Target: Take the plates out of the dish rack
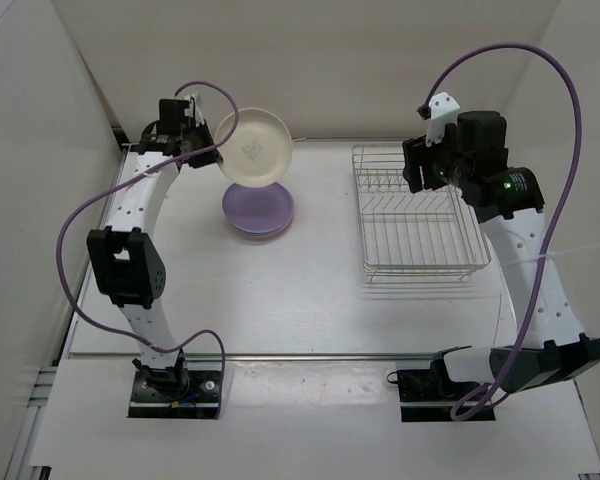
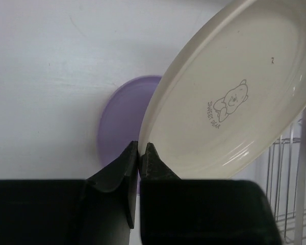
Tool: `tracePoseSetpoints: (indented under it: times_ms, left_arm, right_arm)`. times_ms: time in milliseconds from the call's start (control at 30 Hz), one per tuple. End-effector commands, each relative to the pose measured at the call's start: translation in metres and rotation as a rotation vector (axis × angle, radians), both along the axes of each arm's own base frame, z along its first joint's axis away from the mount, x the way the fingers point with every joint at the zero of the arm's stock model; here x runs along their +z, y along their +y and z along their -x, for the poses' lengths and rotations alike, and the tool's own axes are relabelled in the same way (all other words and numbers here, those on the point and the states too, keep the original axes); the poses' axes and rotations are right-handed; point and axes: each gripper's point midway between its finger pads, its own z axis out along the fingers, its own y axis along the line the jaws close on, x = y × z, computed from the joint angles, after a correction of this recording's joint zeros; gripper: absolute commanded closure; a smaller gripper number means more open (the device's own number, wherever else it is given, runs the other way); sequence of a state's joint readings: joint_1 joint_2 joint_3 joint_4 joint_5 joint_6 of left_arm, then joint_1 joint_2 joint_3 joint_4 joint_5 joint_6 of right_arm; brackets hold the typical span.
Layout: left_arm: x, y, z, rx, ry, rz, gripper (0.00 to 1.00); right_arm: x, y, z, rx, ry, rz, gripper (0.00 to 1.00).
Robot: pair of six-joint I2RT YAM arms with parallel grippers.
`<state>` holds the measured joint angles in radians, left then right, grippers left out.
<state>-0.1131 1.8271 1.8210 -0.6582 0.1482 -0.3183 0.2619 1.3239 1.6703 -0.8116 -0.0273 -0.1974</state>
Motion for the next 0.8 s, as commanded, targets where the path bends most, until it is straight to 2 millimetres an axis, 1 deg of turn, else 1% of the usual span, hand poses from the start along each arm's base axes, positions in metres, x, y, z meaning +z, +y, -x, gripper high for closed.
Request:
tracePoseSetpoints:
  times_ms: [0, 33, 133, 200, 233, 267, 300, 333, 367, 433, 467, 533, 600, 667, 733, 767]
  left_arm:
    - [-0.035, -0.008, 0.009, -0.035, 0.163, 0.098, 0.89]
    - [-0.039, -0.01, 0.009, -0.045, 0.173, 0.107, 0.89]
    - [-0.052, -0.006, 0.015, -0.043, 0.216, 0.136, 0.89]
    - [-0.064, -0.004, 0.019, -0.039, 0.249, 0.153, 0.89]
    - [-0.067, -0.002, 0.02, -0.04, 0.252, 0.163, 0.89]
    - [-0.071, -0.003, 0.022, -0.039, 0.268, 0.177, 0.89]
    - [-0.076, 0.001, 0.024, -0.028, 0.281, 0.178, 0.89]
    - [-0.075, 0.001, 0.022, -0.029, 0.272, 0.178, 0.89]
    - [-0.075, 0.005, 0.021, -0.02, 0.271, 0.179, 0.89]
    - [-0.085, 0.004, 0.027, -0.024, 0.299, 0.185, 0.89]
    - [-0.088, 0.004, 0.024, -0.018, 0.304, 0.191, 0.89]
    - [-0.098, 0.002, 0.029, -0.023, 0.323, 0.197, 0.89]
    - [-0.111, 0.002, 0.028, -0.02, 0.352, 0.197, 0.89]
    - [-0.112, 0.002, 0.025, -0.02, 0.352, 0.197, 0.89]
    - [-0.12, 0.001, 0.023, -0.025, 0.369, 0.203, 0.89]
    - [-0.119, -0.001, 0.024, -0.034, 0.37, 0.211, 0.89]
  right_arm:
    - [0.028, -0.008, 0.003, -0.035, -0.089, -0.013, 0.33]
    - [0.035, -0.008, 0.006, -0.035, -0.108, -0.018, 0.33]
    - [0.035, -0.01, 0.005, -0.043, -0.109, -0.014, 0.33]
    - [0.035, -0.011, 0.005, -0.051, -0.11, -0.01, 0.33]
    - [0.038, -0.012, 0.007, -0.051, -0.119, -0.013, 0.33]
    - [0.034, -0.012, 0.007, -0.051, -0.11, -0.01, 0.33]
    - [0.034, -0.012, 0.007, -0.051, -0.11, -0.01, 0.33]
    - [0.037, -0.013, 0.01, -0.051, -0.119, -0.013, 0.33]
    - [0.037, -0.013, 0.01, -0.051, -0.119, -0.013, 0.33]
    - [0.04, -0.013, 0.012, -0.052, -0.128, -0.015, 0.33]
    - [0.04, -0.013, 0.012, -0.052, -0.128, -0.015, 0.33]
    - [0.043, -0.014, 0.015, -0.056, -0.134, -0.026, 0.33]
    - [0.039, -0.014, 0.014, -0.056, -0.125, -0.023, 0.33]
    - [0.043, -0.014, 0.017, -0.056, -0.135, -0.026, 0.33]
    - [0.043, -0.014, 0.017, -0.056, -0.135, -0.026, 0.33]
    - [0.043, -0.014, 0.017, -0.056, -0.135, -0.026, 0.33]
